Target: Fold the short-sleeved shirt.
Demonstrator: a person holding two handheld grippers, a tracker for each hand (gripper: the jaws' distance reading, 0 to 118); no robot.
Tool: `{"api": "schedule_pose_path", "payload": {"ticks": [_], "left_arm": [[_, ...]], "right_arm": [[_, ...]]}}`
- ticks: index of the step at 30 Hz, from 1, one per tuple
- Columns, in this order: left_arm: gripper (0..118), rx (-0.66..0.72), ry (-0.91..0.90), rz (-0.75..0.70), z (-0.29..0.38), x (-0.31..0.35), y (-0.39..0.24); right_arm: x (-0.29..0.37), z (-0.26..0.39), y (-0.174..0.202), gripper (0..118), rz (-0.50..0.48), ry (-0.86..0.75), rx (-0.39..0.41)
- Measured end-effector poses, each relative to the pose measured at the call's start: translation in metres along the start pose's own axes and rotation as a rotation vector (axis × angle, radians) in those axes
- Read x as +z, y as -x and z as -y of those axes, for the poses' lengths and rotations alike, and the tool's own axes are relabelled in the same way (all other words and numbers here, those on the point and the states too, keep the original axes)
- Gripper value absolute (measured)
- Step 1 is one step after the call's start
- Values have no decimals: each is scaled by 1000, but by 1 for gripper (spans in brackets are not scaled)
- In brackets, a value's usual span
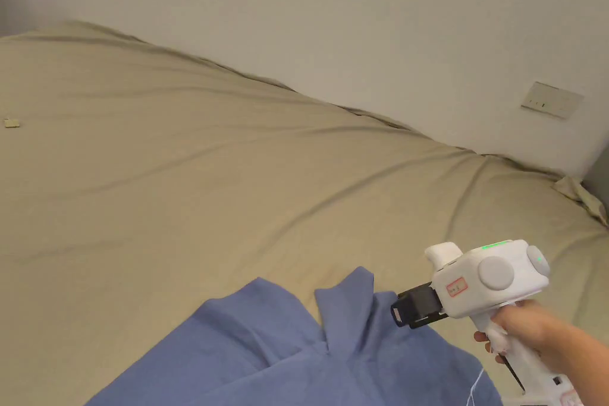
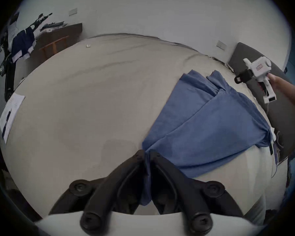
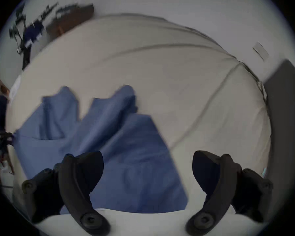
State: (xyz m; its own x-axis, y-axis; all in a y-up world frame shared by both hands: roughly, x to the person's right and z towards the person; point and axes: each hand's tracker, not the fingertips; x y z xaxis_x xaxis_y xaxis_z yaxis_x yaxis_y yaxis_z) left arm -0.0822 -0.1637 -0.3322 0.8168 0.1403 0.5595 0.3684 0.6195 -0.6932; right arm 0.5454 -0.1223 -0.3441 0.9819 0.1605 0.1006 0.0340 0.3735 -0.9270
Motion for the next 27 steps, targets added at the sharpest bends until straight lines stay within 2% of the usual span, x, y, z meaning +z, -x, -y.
{"api": "schedule_pose_path", "payload": {"ticks": [1,3,5,6,7,9,10,12,15,17,19,21,22,24,27], "left_arm": [[4,5,0,-2,1,-1,0],[4,24,10,2,2,-2,0],[4,31,20,-2,3,-4,-1],[4,35,22,-2,4,-5,0],[4,39,27,1,4,-6,0],[4,53,31,15,4,-7,1],[4,66,32,21,4,-7,3],[4,103,27,37,1,-5,7],[4,107,-13,35,-3,2,8],[4,104,-50,45,-11,12,6],[3,83,-124,74,-28,26,3],[3,75,-187,103,-56,40,1],[3,59,-232,105,-74,48,0],[3,22,-283,122,-117,62,-3],[3,-47,-403,116,-184,85,-10]], "right_arm": [[-12,-4,-3,111,-12,18,3],[-32,-4,-5,111,-83,58,-48],[-46,-3,-4,110,-99,114,-44],[-48,-2,-1,102,-88,115,-34],[-48,1,0,73,-105,118,-35],[-45,6,1,45,-175,129,-113],[-38,10,5,4,-161,86,-153],[-30,15,7,4,-152,59,-122],[-4,22,18,4,-119,-14,-188],[28,28,21,4,-141,-174,-209],[63,30,21,4,-144,-298,-265],[101,31,23,4,-90,-392,-293],[122,29,20,4,-101,-448,-276],[165,26,21,4,-14,-554,-252],[232,19,12,4,25,-684,-295]]}}
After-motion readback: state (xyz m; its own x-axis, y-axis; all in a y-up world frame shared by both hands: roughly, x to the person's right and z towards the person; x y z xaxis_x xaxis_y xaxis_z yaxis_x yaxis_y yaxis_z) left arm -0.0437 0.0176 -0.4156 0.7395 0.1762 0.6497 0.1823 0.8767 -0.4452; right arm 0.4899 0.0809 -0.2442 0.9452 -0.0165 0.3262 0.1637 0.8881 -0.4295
